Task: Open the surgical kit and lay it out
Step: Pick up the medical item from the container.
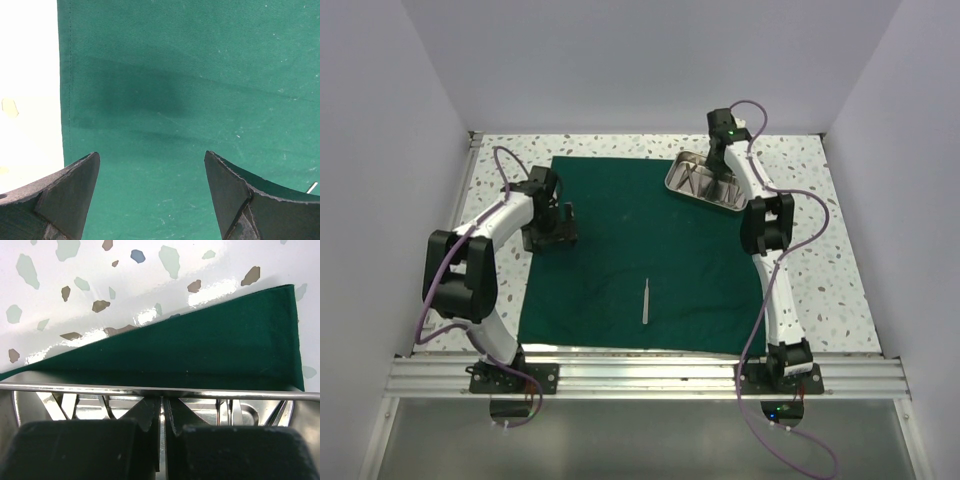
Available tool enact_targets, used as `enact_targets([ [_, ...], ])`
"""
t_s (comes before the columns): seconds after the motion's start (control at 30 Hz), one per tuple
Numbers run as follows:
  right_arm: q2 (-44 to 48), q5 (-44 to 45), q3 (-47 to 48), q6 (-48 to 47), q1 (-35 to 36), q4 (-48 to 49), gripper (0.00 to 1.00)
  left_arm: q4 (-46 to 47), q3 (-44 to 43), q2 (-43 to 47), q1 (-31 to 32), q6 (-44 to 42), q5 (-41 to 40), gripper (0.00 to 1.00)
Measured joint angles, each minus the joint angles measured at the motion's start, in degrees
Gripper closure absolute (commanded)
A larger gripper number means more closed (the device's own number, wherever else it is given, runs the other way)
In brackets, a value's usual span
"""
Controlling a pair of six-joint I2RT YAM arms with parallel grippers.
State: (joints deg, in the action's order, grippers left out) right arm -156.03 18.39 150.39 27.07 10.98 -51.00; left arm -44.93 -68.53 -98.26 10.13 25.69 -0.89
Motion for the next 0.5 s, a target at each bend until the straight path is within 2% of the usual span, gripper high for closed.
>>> enact_targets([
  [0.23,-0.11,-0.5,0.28,-0.02,-0.15,-0.31,1.0,-0.02,-0.13,-0.42,0.0,-0.42,-0.02,0.1],
  [0.5,2.69,-0.04,-4.39,-1.55,-0.17,2.58,1.0,0.07,-0.13,-0.42,0.0,-0.44,0.0,0.1],
])
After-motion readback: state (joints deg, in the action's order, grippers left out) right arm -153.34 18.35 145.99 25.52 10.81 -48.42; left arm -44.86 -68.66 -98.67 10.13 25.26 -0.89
